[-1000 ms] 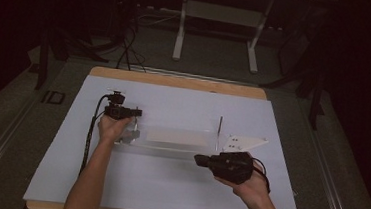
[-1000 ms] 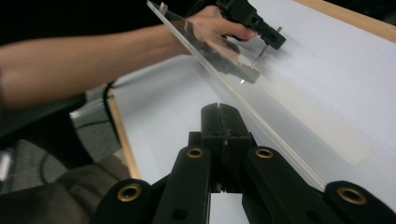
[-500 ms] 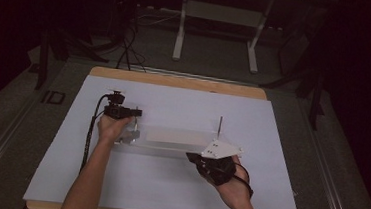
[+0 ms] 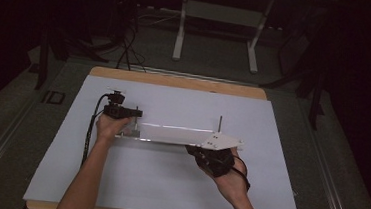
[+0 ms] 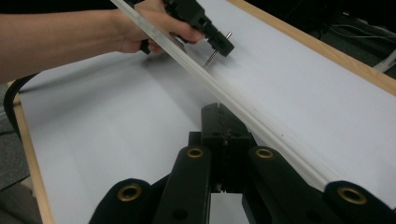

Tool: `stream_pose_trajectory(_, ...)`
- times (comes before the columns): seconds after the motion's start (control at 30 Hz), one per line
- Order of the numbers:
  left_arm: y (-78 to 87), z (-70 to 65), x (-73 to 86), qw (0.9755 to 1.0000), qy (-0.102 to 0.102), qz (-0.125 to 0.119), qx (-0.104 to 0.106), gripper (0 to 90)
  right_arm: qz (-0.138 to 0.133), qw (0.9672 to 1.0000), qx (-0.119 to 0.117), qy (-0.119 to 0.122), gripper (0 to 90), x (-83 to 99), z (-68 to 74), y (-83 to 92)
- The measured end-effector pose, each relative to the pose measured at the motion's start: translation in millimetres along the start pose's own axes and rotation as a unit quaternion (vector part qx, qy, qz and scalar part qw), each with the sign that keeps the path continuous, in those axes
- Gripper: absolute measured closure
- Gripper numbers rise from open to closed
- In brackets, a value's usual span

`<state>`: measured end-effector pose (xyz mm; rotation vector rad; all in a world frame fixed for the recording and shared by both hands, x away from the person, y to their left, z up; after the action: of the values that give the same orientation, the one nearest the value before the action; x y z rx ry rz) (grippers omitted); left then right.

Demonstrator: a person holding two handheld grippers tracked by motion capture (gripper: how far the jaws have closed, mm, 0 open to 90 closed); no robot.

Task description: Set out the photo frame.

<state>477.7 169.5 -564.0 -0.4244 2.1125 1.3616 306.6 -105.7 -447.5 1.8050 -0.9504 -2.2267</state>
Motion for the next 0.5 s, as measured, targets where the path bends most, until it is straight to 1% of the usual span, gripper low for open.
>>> stream_pose_trajectory(0.03, 1.1, -0.3, -0.2, 1.0, -0.001, -0.003, -0.001, 74.0, -0.001, 1.0, 0.0, -0.001, 90.0, -0.8, -0.9, 0.1)
stream_pose_trajectory(0.1, 3.8, -2.5, -0.6, 0.9999, -0.008, -0.011, 0.003, 71.9, -0.003, 1.0, 0.002, -0.003, 90.0, -2.0, -3.4, 0.2)
stream_pose_trajectory(0.2, 7.3, -4.4, 0.4, 0.9995, -0.025, -0.014, -0.008, 68.6, -0.006, 1.0, 0.002, -0.007, 90.0, -3.3, -6.0, 0.4)
stream_pose_trajectory(0.3, 13.5, -3.5, 0.6, 0.9993, -0.027, -0.023, -0.015, 66.8, -0.007, 0.9999, 0.003, -0.008, 90.0, -4.5, -7.6, 0.6)
stream_pose_trajectory(0.4, 22.1, -2.2, 0.4, 0.9987, -0.03, -0.04, -0.012, 66.6, -0.008, 0.9999, 0.003, -0.009, 90.0, -5.8, -9.1, 0.8)
stream_pose_trajectory(0.47, 29.1, -1.2, -0.6, 0.9976, -0.031, -0.057, -0.024, 66.6, -0.008, 0.9999, 0.002, -0.011, 90.0, -6.6, -10.5, 1.2)
stream_pose_trajectory(0.5, 33.0, -0.8, -1.2, 0.9968, -0.034, -0.067, -0.026, 66.6, -0.009, 0.9999, 0.004, -0.011, 90.0, -7.2, -11.4, 1.3)
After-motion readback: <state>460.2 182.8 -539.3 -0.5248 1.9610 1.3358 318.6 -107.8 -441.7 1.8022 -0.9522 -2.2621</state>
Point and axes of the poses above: each handheld gripper's, and its own axes: y roughly backward along the jaws, x roughly out of its underside, z roughly to its left, the point moved 6 cm from there along -y, roughly forward along the jaws, and after that the axes turned 14 degrees about -x, right-handed, at the moved point
